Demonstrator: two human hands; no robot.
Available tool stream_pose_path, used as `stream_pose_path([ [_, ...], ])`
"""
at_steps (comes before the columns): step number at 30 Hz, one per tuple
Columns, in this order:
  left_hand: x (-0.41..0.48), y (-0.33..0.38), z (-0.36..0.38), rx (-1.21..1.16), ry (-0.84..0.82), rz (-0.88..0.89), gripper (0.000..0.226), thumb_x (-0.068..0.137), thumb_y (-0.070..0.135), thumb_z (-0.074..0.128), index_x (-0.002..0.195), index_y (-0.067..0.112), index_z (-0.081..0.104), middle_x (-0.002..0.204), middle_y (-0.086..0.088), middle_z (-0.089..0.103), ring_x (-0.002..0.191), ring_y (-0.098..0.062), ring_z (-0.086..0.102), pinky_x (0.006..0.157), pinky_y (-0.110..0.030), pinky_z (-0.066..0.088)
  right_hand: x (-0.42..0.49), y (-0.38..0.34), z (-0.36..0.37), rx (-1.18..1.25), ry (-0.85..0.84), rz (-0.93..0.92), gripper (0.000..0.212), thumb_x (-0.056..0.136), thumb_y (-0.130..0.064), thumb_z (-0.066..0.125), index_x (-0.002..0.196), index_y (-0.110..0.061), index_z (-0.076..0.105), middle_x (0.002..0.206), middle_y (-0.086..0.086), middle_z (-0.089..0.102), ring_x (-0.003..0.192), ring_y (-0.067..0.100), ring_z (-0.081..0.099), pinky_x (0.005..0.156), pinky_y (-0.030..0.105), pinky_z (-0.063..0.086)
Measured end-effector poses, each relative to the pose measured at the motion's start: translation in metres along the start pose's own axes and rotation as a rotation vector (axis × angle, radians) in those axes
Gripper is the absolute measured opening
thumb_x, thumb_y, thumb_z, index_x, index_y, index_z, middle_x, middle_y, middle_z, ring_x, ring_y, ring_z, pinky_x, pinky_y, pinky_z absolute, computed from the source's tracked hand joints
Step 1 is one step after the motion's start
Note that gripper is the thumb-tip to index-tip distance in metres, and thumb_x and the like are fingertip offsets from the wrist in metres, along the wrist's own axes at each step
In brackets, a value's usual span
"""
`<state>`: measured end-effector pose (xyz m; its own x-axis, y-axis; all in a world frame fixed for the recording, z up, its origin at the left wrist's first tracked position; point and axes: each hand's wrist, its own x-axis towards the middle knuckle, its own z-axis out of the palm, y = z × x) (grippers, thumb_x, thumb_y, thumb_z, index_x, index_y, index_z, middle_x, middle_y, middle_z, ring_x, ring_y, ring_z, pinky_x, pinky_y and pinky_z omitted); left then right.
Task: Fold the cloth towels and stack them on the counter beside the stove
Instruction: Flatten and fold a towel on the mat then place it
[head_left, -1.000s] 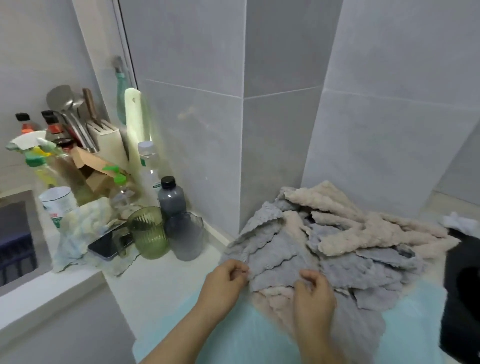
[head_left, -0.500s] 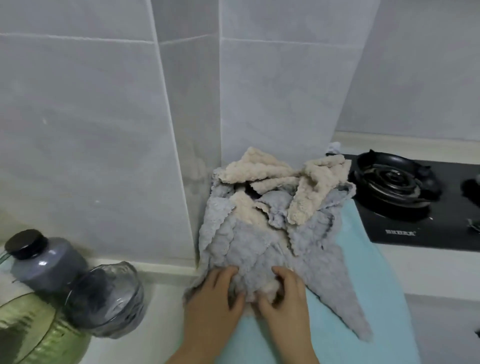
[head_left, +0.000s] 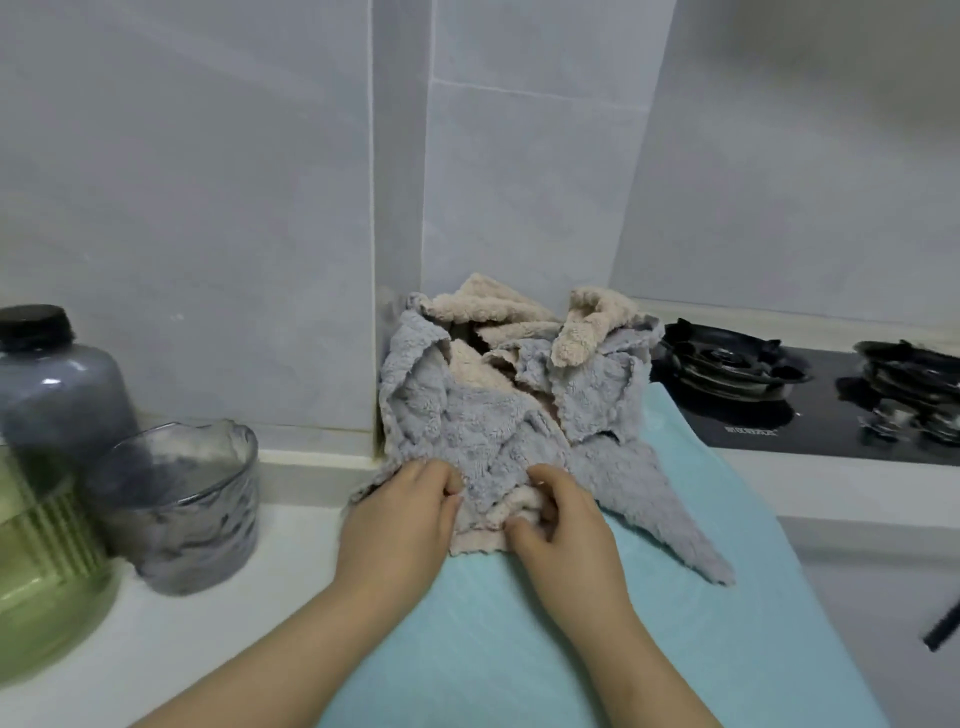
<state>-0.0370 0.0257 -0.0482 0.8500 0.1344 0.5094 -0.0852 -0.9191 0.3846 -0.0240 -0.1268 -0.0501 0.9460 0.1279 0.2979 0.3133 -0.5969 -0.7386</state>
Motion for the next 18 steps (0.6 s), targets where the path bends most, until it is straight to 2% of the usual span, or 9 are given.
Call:
stream_pose_path([
  [3,-0.003,0.0,-0.002,-0.028,0.02,0.016,0.012,0.096,0.029,0.043,0.103,0.024,0.051,0.106,0.007,0.055,0.102,-0.015,0.051,0.079,-0.029,0.037,-0.007,-0.002,-0.001,-0.013,0.043,-0.02,0.04,0.085,-0.016,0.058,0.123,-0.026,0.049,0.108,-0.01,0.051,0.097,0.012,0.053,0.082,0.021,0.038],
  [7,-0.015,-0.003,-0.014,-0.129,0.079,0.042,0.006,0.094,0.023,0.047,0.097,0.02,0.052,0.097,0.002,0.055,0.099,-0.019,0.046,0.08,-0.029,0.035,-0.01,-0.006,0.0,-0.058,0.049,-0.015,0.038,0.085,-0.017,0.055,0.122,-0.023,0.049,0.107,-0.003,0.055,0.094,0.014,0.053,0.08,0.025,0.04],
  [10,-0.023,-0.006,-0.023,-0.155,0.173,0.084,0.002,0.091,0.018,0.054,0.089,0.018,0.053,0.092,0.001,0.053,0.096,-0.021,0.044,0.081,-0.03,0.034,-0.011,-0.009,0.002,-0.093,0.032,-0.008,0.043,0.083,-0.019,0.054,0.125,-0.024,0.045,0.103,-0.006,0.054,0.093,0.014,0.053,0.077,0.026,0.039],
  [12,-0.02,-0.008,-0.027,-0.187,0.226,0.107,0.006,0.086,0.011,0.06,0.084,0.014,0.056,0.094,-0.002,0.054,0.096,-0.024,0.046,0.083,-0.031,0.035,-0.011,-0.012,0.0,-0.026,0.039,0.042,0.052,0.084,-0.02,0.057,0.133,-0.025,0.04,0.106,-0.009,0.051,0.096,0.012,0.052,0.078,0.024,0.037],
  [14,-0.016,-0.009,-0.03,-0.274,0.213,0.116,0.008,0.087,0.007,0.059,0.083,0.013,0.054,0.103,-0.002,0.052,0.103,-0.021,0.045,0.085,-0.024,0.031,-0.011,-0.014,-0.002,0.016,0.042,0.065,0.057,0.085,-0.02,0.058,0.137,-0.026,0.035,0.109,-0.01,0.048,0.096,0.011,0.049,0.08,0.022,0.035],
  [16,-0.015,-0.008,-0.031,-0.41,0.126,0.086,0.018,0.091,0.007,0.051,0.08,0.019,0.046,0.1,0.0,0.05,0.097,-0.017,0.046,0.074,-0.018,0.029,-0.013,-0.015,-0.003,0.033,0.045,0.072,0.057,0.086,-0.018,0.059,0.137,-0.026,0.035,0.106,-0.01,0.05,0.092,0.01,0.05,0.076,0.021,0.036],
  [18,-0.017,-0.006,-0.032,-0.512,0.029,0.049,0.026,0.094,0.011,0.047,0.076,0.027,0.039,0.086,0.002,0.051,0.08,-0.014,0.047,0.06,-0.019,0.032,-0.014,-0.016,-0.003,0.116,0.072,0.085,0.055,0.085,-0.015,0.06,0.134,-0.028,0.038,0.098,-0.01,0.055,0.085,0.006,0.054,0.066,0.014,0.039],
])
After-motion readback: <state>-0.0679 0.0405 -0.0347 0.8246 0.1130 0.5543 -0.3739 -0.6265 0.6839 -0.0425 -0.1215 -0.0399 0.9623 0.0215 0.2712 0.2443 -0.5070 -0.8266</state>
